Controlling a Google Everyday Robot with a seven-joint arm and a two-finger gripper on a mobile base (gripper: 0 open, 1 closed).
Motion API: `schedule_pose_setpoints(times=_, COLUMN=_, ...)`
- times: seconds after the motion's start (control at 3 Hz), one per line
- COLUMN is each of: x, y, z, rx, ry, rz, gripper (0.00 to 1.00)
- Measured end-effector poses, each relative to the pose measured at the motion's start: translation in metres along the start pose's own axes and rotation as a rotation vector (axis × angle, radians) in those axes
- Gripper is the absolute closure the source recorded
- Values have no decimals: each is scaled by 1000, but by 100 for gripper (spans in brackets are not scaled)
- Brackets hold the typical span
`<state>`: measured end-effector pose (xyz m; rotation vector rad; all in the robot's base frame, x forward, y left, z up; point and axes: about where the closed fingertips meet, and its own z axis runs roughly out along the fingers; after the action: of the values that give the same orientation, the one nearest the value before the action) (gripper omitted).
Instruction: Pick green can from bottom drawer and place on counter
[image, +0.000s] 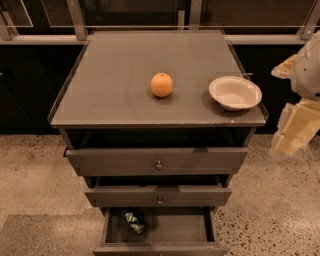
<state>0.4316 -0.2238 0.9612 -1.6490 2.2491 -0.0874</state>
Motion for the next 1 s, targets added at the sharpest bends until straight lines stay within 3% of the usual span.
schedule_pose_setpoints(times=0.33, x=26, y=29, z=46, rx=-36, ry=-84, rz=138, gripper=0)
schedule_pose_setpoints(times=0.67, x=51, y=63, z=130, rx=-124, ry=-175, rz=273, gripper=0)
schedule_pose_setpoints(times=1.0, x=58, y=66, z=155, rx=-105, ry=-183, rz=307, gripper=0)
